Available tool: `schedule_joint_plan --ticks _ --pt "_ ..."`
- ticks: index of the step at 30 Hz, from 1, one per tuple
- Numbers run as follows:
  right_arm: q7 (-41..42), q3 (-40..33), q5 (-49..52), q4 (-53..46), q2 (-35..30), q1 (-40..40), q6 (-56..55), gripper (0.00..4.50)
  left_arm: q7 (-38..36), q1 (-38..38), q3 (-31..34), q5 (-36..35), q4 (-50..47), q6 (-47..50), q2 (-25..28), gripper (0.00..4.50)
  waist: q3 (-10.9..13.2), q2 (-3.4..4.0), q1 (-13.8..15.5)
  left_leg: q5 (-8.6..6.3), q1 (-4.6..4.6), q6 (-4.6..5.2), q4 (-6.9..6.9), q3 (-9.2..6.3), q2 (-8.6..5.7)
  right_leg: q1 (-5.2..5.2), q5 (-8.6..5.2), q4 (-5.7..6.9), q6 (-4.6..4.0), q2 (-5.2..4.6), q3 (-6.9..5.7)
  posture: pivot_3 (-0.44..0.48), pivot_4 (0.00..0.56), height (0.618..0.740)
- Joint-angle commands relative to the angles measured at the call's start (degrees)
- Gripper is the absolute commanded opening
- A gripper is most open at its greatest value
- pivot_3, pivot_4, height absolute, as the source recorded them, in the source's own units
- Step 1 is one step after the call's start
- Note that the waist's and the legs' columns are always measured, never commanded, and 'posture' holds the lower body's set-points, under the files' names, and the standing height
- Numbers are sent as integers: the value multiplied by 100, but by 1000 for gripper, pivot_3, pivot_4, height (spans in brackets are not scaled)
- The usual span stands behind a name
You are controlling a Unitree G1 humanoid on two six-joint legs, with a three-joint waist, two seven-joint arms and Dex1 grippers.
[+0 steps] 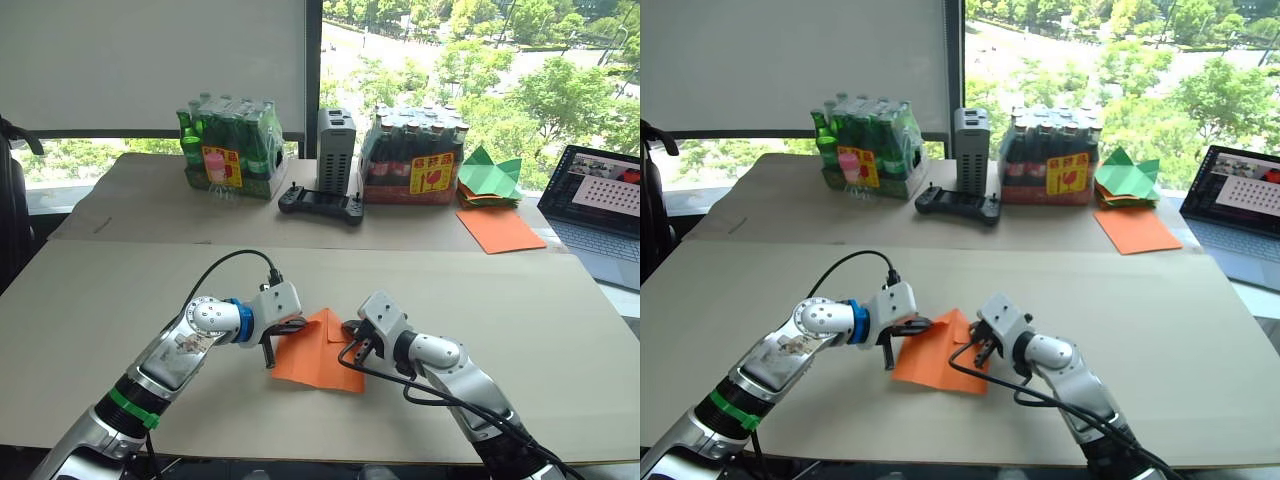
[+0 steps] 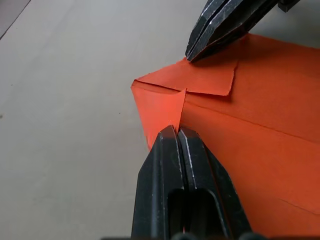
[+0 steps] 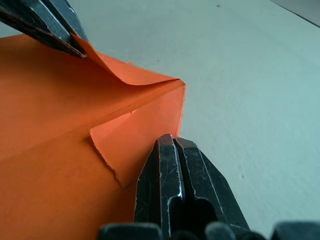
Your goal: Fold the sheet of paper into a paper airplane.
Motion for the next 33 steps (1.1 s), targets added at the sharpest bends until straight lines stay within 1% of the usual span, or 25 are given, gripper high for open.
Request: schedule_joint_plan --ticks 1,9,14,21,33 --pt "-3 146 -82 211 32 55 70 20 -173 -65 -164 311 56 -457 -70 27 0 0 1 0 0 0 0 0 0 0 0 0 0 0 0 0 150 740" --pt "-71 -15 76 173 255 17 48 20 -216 -13 -519 1282 649 -1580 -105 27 0 1 17 0 2 0 0 0 0 1 0 3 0 0 0 0 150 740" --pt "-186 -91 93 185 454 -24 -51 20 -248 36 -563 1620 862 -1998 -172 27 -1 1 52 0 1 0 2 -1 -1 1 0 6 0 0 0 0 150 740" --pt "-333 -264 154 163 747 -91 -241 20 -271 77 -591 2024 1091 -2391 -226 27 1 4 134 0 0 1 3 0 -1 0 0 6 0 -1 0 0 150 740" --pt "-669 -524 107 356 988 -223 -605 20 -346 59 -553 2221 1285 -2416 -472 27 0 7 181 0 -1 1 5 0 -2 2 0 11 0 -1 -1 0 150 740"
